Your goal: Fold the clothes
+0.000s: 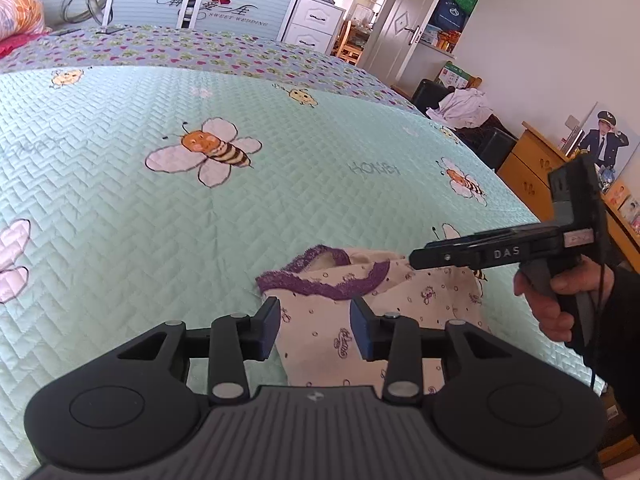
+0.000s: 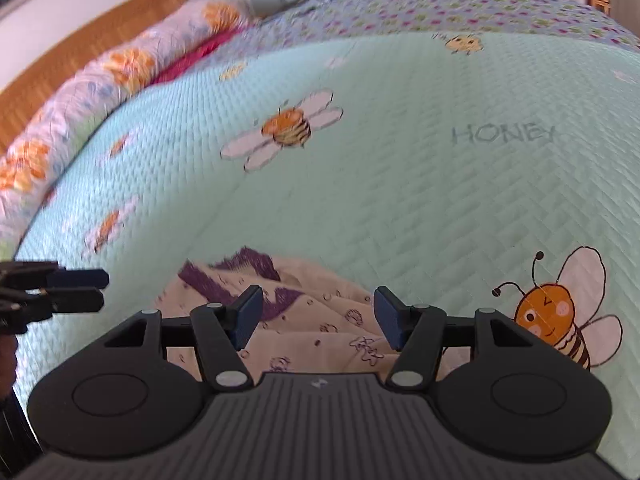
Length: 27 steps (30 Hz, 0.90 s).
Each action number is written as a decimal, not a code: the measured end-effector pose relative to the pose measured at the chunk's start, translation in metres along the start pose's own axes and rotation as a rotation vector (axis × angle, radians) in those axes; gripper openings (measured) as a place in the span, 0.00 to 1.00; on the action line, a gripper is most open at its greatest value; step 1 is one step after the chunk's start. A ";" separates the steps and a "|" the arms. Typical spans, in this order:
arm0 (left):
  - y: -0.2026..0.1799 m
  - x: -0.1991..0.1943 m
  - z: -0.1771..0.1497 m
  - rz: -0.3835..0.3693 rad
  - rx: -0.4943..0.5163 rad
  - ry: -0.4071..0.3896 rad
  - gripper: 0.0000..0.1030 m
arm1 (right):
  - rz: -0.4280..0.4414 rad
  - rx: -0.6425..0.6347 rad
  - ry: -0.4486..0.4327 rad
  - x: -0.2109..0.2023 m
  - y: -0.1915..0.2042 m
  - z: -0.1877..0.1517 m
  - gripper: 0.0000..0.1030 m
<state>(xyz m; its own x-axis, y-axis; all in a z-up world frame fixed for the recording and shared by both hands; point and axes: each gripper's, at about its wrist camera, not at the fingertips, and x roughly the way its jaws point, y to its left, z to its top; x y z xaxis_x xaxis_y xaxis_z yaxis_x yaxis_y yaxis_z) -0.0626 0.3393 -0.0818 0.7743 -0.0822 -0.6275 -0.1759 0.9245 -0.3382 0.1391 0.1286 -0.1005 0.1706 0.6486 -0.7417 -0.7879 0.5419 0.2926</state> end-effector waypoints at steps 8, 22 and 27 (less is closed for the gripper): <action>0.000 0.005 -0.023 -0.016 -0.023 0.037 0.42 | -0.068 -0.257 0.088 0.017 0.025 -0.017 0.40; -0.003 0.010 -0.032 -0.025 -0.021 0.057 0.43 | -0.188 -0.371 -0.085 0.007 0.037 0.010 0.02; -0.005 0.008 -0.031 -0.030 -0.010 0.056 0.43 | -0.188 -0.311 0.006 0.034 0.027 0.004 0.06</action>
<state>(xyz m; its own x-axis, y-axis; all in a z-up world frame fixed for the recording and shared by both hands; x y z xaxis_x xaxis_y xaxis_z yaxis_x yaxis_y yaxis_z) -0.0741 0.3221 -0.1067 0.7444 -0.1306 -0.6549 -0.1595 0.9175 -0.3643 0.1263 0.1673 -0.1157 0.3272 0.5495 -0.7687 -0.8854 0.4625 -0.0462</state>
